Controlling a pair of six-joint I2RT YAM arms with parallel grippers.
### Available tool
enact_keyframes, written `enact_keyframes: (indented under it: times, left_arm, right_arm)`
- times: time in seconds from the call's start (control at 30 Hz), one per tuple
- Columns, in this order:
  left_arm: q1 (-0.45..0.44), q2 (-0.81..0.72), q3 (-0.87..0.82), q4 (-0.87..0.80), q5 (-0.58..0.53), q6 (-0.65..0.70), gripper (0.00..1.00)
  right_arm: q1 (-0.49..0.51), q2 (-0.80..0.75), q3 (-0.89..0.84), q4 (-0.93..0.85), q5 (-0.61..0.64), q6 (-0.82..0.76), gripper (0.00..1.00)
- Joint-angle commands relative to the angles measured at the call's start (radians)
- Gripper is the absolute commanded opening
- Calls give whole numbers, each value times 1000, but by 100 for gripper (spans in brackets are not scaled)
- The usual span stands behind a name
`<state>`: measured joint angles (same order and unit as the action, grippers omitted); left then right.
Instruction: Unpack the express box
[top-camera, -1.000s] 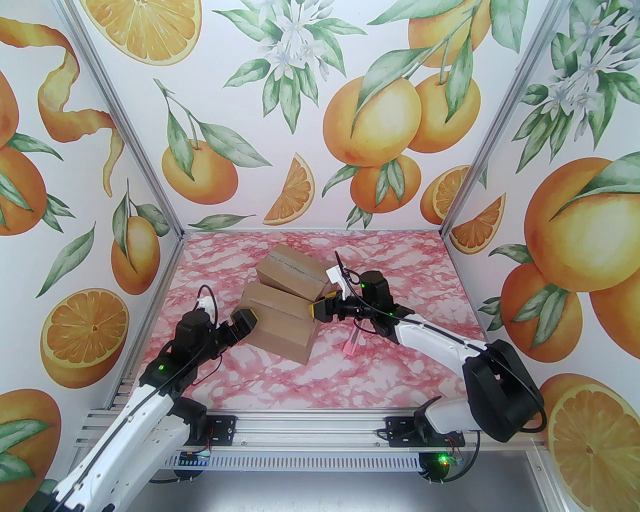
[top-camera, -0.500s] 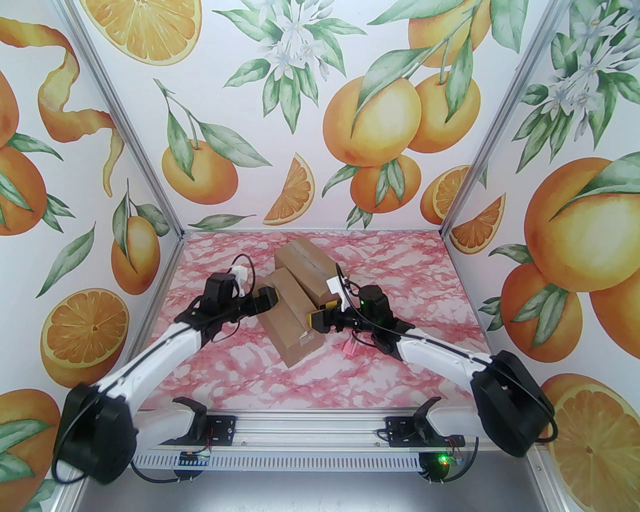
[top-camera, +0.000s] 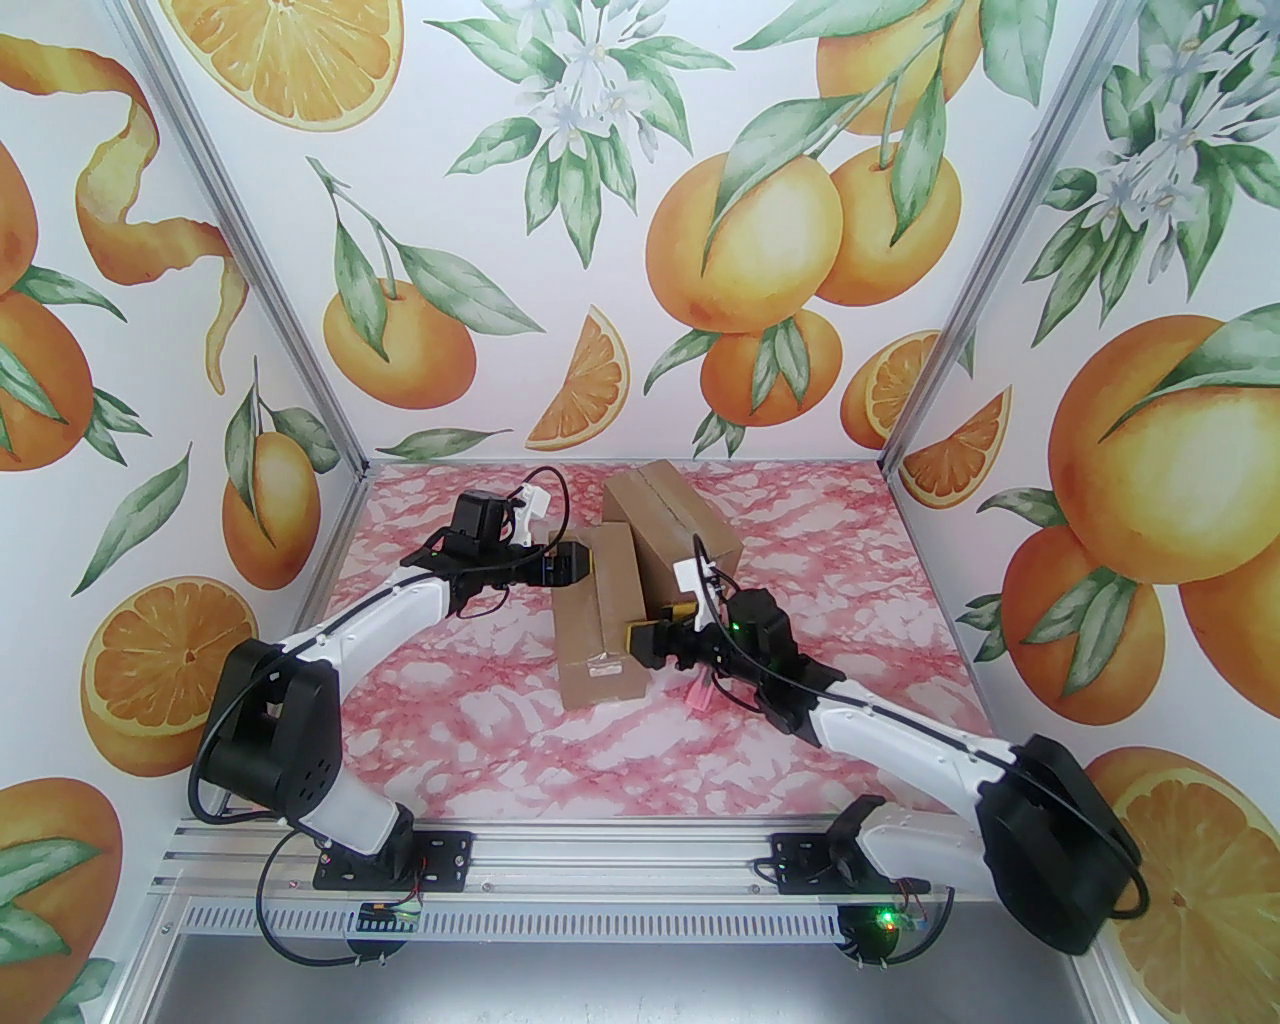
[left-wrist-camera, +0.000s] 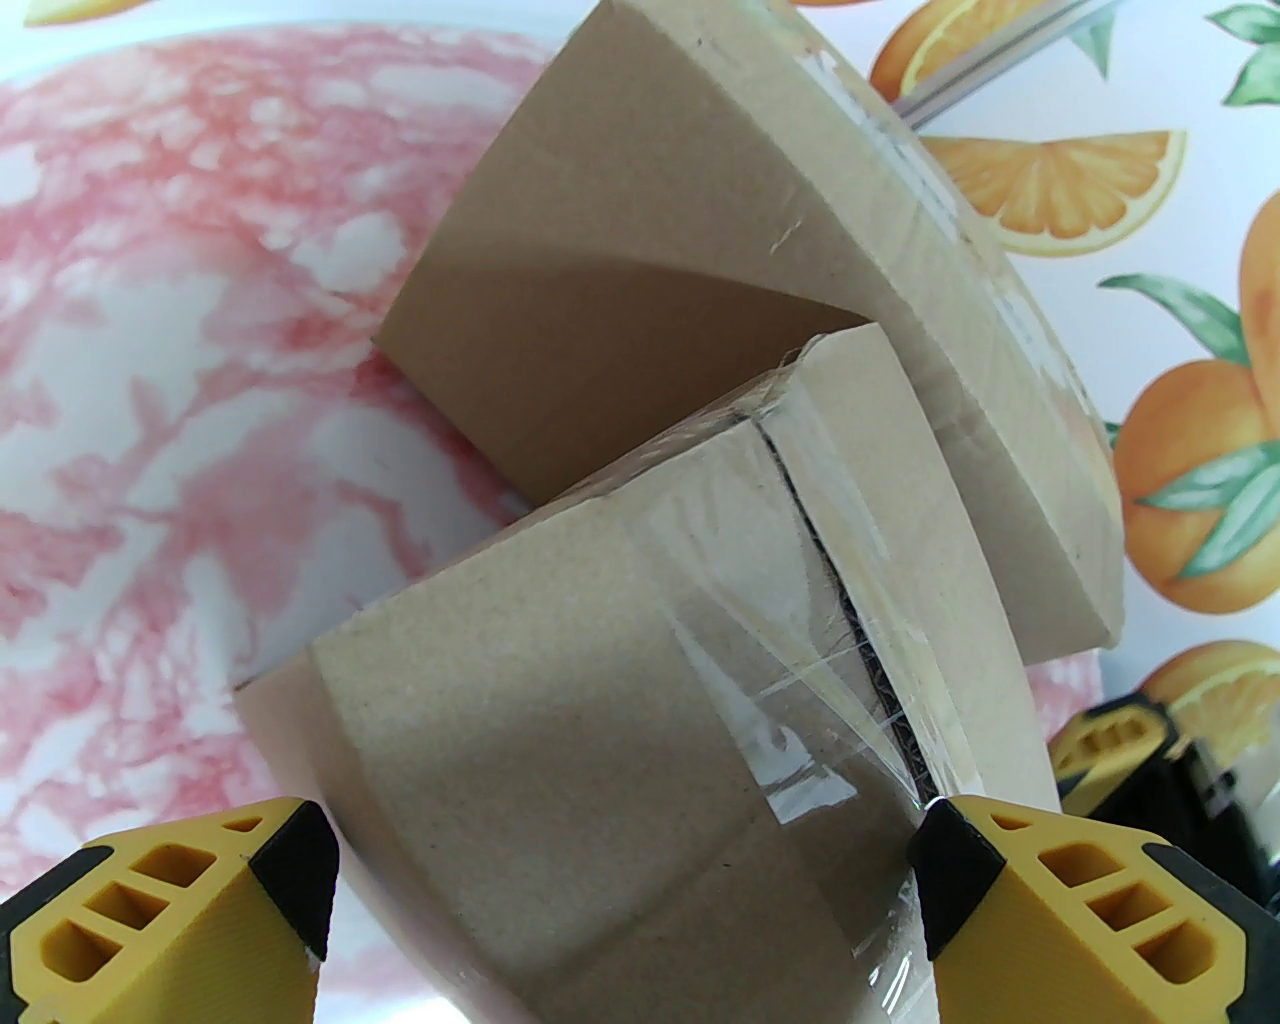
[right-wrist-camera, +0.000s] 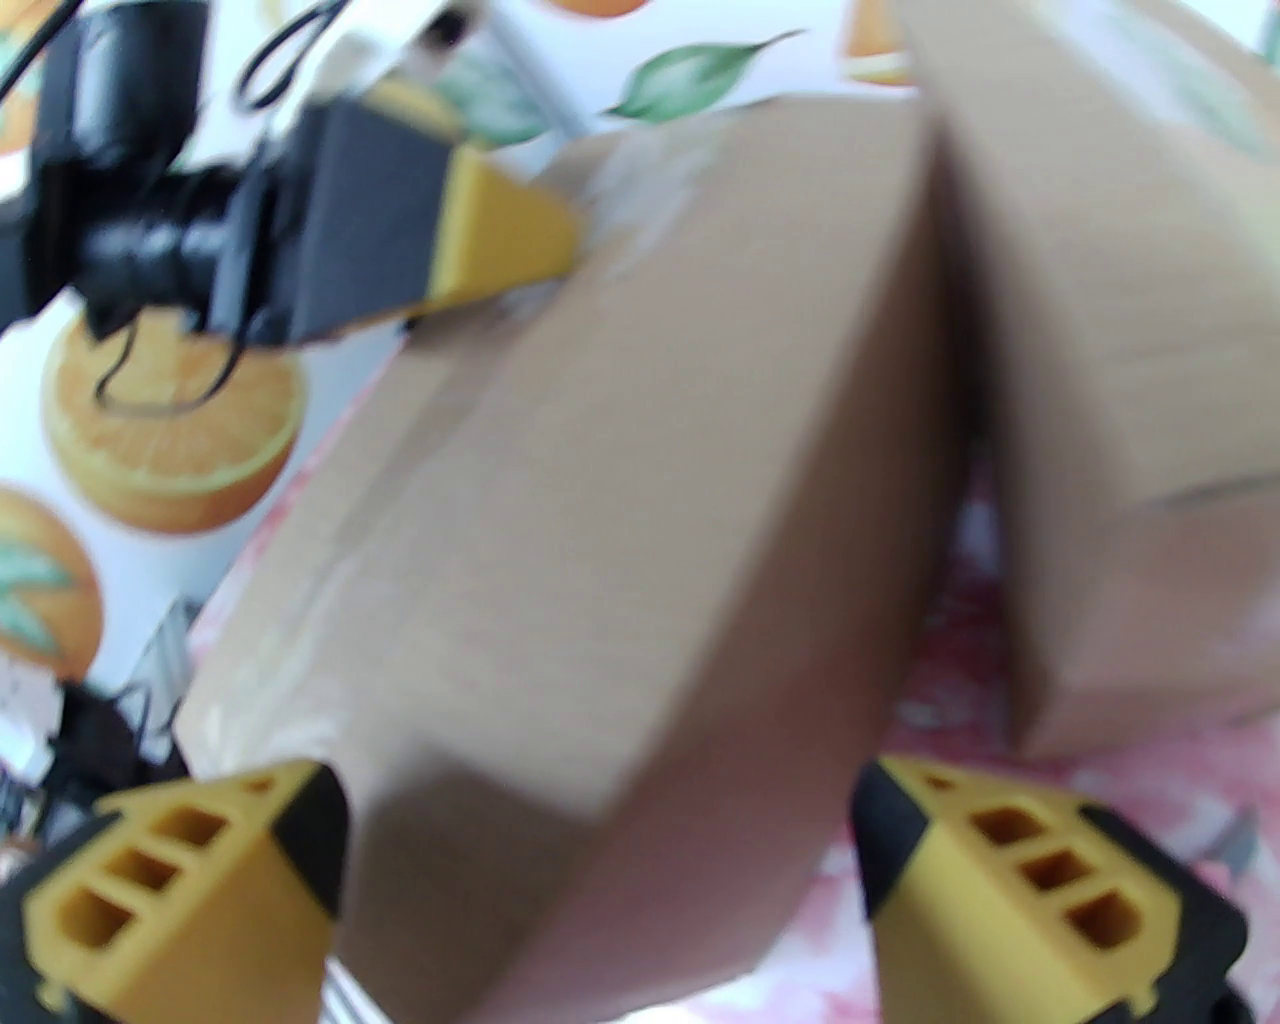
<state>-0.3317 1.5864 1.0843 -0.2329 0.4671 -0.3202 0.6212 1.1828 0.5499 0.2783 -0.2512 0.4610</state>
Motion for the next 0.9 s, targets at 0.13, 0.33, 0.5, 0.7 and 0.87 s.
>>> enact_keyframes:
  times: [0.13, 0.33, 0.5, 0.7, 0.87]
  left_arm:
    - [30, -66, 9, -86, -47, 95, 100]
    - [31, -144, 9, -141, -93, 160, 100]
    - [30, -198, 5, -144, -110, 194, 100]
    - [21, -237, -9, -115, -120, 241, 100]
    - [-2, -255, -24, -81, -134, 265, 98]
  right_arm:
    - [6, -110, 71, -218, 206, 54, 91]
    - [11, -133, 99, -483, 328, 181, 85]
    - [56, -211, 70, -655, 500, 277, 79]
    - [75, -184, 48, -797, 649, 413, 68]
    - [78, -43, 57, -795, 644, 474, 64]
